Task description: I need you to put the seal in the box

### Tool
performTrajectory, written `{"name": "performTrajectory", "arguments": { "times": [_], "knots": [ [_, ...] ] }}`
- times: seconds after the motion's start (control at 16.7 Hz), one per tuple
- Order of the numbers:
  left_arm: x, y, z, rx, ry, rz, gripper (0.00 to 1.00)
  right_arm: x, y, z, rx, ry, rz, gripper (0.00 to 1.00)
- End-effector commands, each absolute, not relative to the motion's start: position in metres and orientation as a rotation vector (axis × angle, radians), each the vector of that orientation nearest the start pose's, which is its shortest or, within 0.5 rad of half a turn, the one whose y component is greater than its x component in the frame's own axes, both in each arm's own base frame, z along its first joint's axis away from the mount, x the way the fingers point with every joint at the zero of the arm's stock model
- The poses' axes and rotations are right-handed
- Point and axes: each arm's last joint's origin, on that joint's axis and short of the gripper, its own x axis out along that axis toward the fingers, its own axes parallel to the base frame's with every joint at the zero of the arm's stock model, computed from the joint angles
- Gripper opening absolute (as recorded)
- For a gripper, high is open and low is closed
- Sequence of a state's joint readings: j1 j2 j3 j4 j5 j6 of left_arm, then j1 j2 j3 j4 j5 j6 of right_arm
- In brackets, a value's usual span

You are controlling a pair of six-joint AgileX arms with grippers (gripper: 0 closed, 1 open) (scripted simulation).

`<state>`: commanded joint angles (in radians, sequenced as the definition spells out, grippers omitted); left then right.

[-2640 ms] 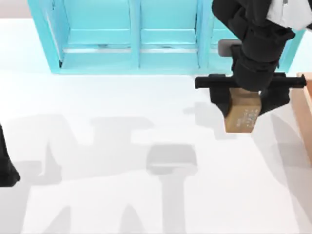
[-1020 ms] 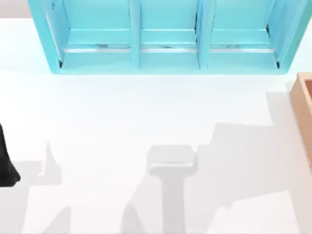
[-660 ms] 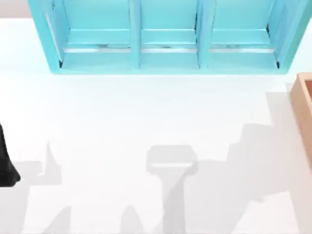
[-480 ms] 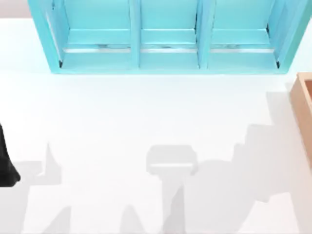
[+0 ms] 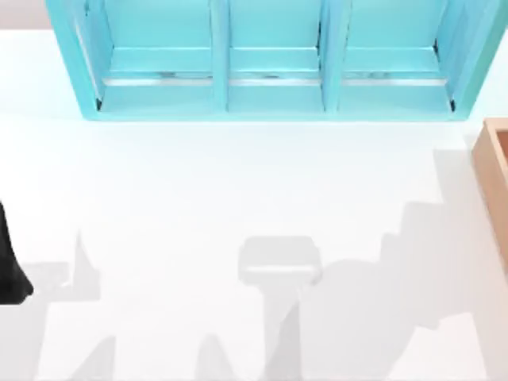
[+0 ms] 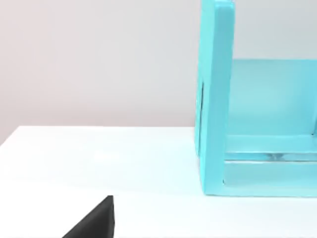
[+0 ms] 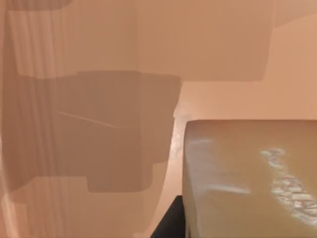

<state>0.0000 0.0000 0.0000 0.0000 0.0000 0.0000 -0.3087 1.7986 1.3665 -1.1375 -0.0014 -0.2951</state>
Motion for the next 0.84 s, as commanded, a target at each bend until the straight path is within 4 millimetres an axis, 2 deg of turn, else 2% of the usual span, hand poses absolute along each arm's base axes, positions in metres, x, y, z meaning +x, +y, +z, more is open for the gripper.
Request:
{"name": "performTrajectory", "arguments": {
  "times": [0.48, 0.84],
  "knots": [
    [0.1057, -0.0012, 0.1600, 0.000, 0.000, 0.000, 1.00, 0.3184, -0.0984, 0.2099, 0.009, 1.569, -0.007, 0.98],
    [0.1057, -0.0012, 0.1600, 0.000, 0.000, 0.000, 1.00, 0.3184, -0.0984, 0.2099, 0.009, 1.569, -0.007, 1.00]
  ]
}}
